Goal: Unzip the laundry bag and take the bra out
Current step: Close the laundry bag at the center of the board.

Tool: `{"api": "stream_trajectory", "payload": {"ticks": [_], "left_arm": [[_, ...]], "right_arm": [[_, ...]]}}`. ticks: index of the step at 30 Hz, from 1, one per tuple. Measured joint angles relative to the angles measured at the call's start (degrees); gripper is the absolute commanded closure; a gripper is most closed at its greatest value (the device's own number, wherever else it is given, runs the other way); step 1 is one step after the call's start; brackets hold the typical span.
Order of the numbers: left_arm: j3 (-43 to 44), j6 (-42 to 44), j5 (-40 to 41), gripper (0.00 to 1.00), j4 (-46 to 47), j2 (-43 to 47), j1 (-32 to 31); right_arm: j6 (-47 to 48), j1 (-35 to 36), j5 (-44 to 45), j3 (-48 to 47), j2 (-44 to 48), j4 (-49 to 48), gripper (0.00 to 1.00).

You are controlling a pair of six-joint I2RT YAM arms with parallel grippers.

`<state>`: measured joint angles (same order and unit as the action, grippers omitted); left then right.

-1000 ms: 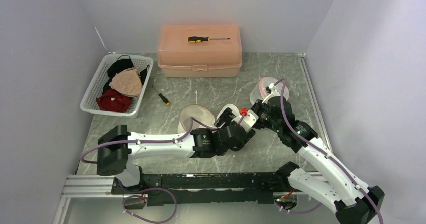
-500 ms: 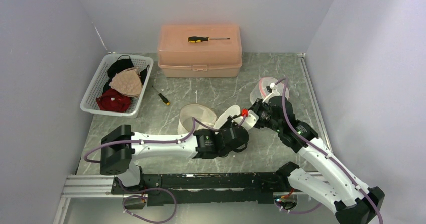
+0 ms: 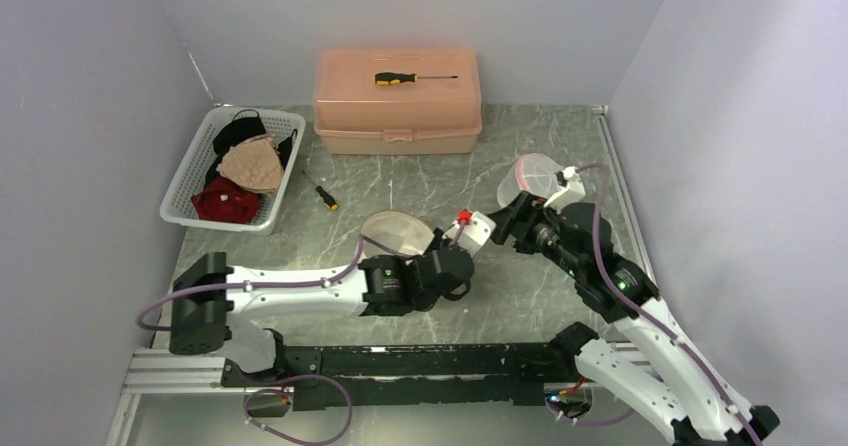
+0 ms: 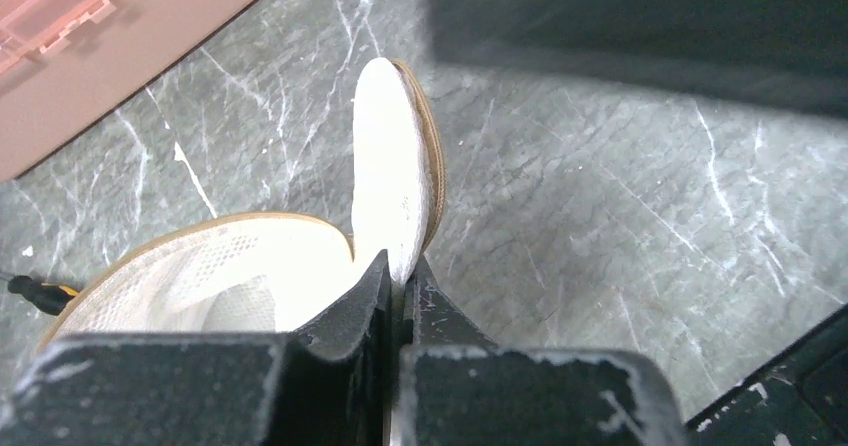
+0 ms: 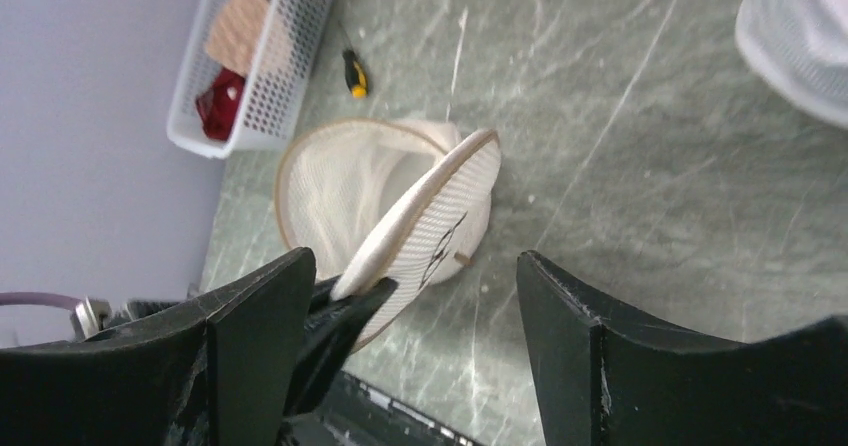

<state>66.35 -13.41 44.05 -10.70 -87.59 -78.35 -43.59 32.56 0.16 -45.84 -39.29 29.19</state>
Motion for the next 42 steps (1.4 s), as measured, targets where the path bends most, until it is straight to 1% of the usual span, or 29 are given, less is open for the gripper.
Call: {"api": "stream_trajectory", "payload": {"ticks": [2,4,7,11,15,20,23,24,31,36,42], "left_arm": [[-1.64,-1.62,-1.53,0.97,0.46,2.89,1.14],[-3.5,-3.91,-4.09,0.97,1.09,6.27,3.02],[-8.46,-8.92,-9.42,0.97,3.08,13.77,9.05],[-15.37,-15.47,-15.69,0.97,5.64,24.33,17.09],[-20.74,-21.55,-20.81,0.97,7.82,32.92,21.38],[-27.21,-28.81,-25.42,0.97,10.27,40.13,26.69],[-31.45,-33.42,-28.3,0.97,11.19,43.19,30.32],[-32.76,-34.75,-29.22,0.97,11.37,43.67,30.88],[-41.59,-44.33,-37.77,0.97,13.75,49.24,41.68],[-46.58,-48.98,-44.59,0.97,18.67,48.96,49.33],[-48.98,-50.34,-51.06,0.97,23.52,44.63,54.47]], "right_arm": [[0.66,0.0,1.49,1.49,3.63,-2.1,0.22],[1.22,0.0,2.19,5.16,7.45,-5.66,0.24],[1.99,0.0,0.72,12.07,10.82,-11.52,0.27],[2.6,0.0,-3.65,19.91,9.79,-18.43,0.29],[2.49,0.0,-8.33,24.92,7.23,-26.97,0.29],[0.81,0.0,-13.38,27.19,1.18,-38.97,0.26],[-1.05,0.02,-16.2,27.23,-4.74,-46.14,0.25],[-1.53,0.0,-16.83,27.28,-6.16,-47.63,0.25],[-5.03,0.02,-21.27,27.65,-14.71,-57.92,0.24],[-7.1,0.11,-23.37,27.65,-20.48,-63.14,0.26],[-9.07,0.61,-25.14,26.99,-29.83,-67.06,0.28]]}}
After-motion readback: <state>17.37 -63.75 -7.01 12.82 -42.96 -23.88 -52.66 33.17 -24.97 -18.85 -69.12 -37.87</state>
